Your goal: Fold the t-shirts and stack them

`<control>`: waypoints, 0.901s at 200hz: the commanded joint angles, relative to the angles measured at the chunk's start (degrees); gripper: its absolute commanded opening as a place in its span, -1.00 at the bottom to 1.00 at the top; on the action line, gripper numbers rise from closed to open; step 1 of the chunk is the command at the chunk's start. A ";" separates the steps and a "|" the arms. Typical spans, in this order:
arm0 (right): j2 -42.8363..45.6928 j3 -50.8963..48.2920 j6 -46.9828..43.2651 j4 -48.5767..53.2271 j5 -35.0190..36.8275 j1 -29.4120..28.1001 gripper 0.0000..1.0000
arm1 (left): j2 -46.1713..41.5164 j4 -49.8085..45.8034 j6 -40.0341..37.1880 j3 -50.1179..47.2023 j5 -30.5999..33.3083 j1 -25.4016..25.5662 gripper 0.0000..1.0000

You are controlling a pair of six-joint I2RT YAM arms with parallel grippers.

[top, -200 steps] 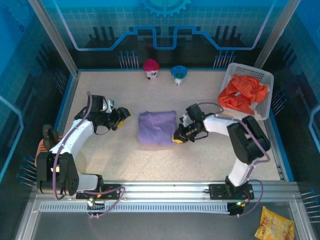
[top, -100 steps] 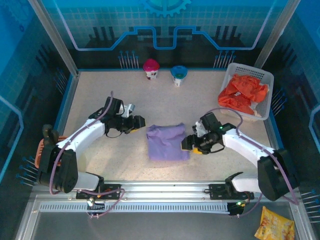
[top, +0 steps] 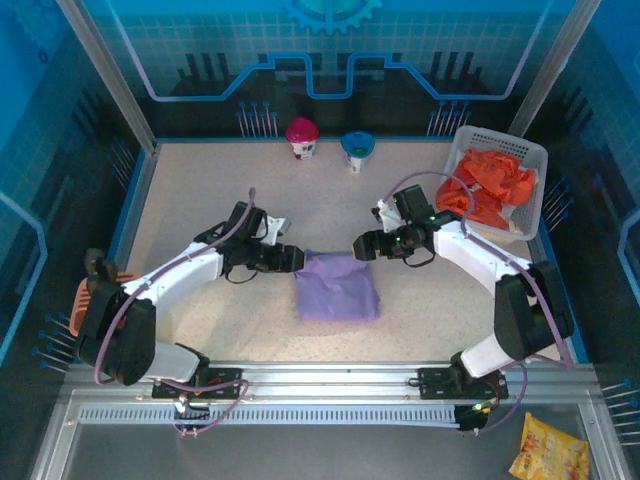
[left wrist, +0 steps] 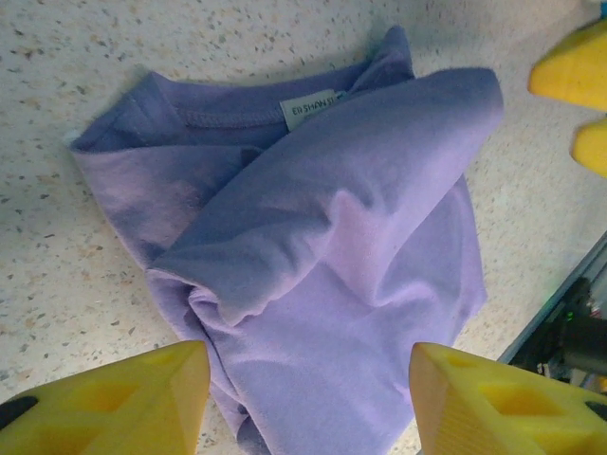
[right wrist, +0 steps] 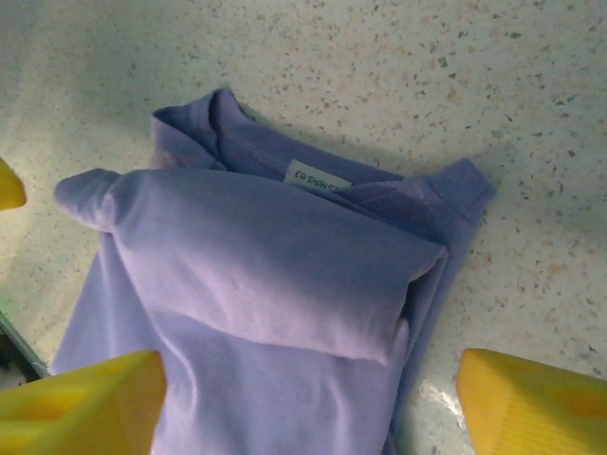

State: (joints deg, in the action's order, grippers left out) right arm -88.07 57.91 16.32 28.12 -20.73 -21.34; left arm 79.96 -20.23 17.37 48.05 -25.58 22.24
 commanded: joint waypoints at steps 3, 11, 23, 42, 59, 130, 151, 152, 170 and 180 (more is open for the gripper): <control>-2.14 0.96 -5.31 -3.27 0.86 -0.64 0.47 | 1.99 0.07 -4.71 1.10 4.32 2.17 0.12; -2.41 0.20 -5.44 -5.12 0.88 -0.75 0.45 | 3.07 -0.48 -5.20 1.84 6.14 2.79 0.09; -2.82 -0.58 -6.03 -7.46 0.91 -1.21 0.43 | 4.78 -0.54 -5.84 2.69 7.18 3.31 0.06; -3.31 -0.77 -7.53 -9.02 2.50 -2.49 0.42 | 6.82 -1.17 -6.56 4.11 10.29 3.92 0.04; -3.93 -1.11 -8.53 -11.21 2.93 -3.34 0.40 | 7.92 -0.37 -7.40 4.65 11.79 4.40 0.03; -5.60 -3.44 -10.38 -12.81 3.14 -5.68 0.30 | 12.03 2.15 -7.52 6.62 11.07 5.08 -0.18; -4.34 -5.26 -10.28 -14.18 3.21 -6.00 0.29 | 12.75 2.22 -7.52 6.95 11.26 5.34 -0.33; -4.19 -5.35 -10.26 -14.25 3.27 -6.04 0.29 | 12.80 2.17 -7.52 7.00 11.30 5.35 -0.35; -2.88 -6.72 -10.12 -15.75 4.13 -6.09 0.12 | 12.77 2.42 -7.43 7.14 11.64 5.36 -0.49; -2.76 -6.76 -10.20 -15.86 4.90 -6.05 -0.02 | 12.60 2.81 -7.12 6.97 11.91 5.34 -0.60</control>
State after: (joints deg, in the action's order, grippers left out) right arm -93.25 52.07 6.94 14.81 -17.58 -26.74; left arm 92.12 -18.70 10.83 53.21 -14.55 26.92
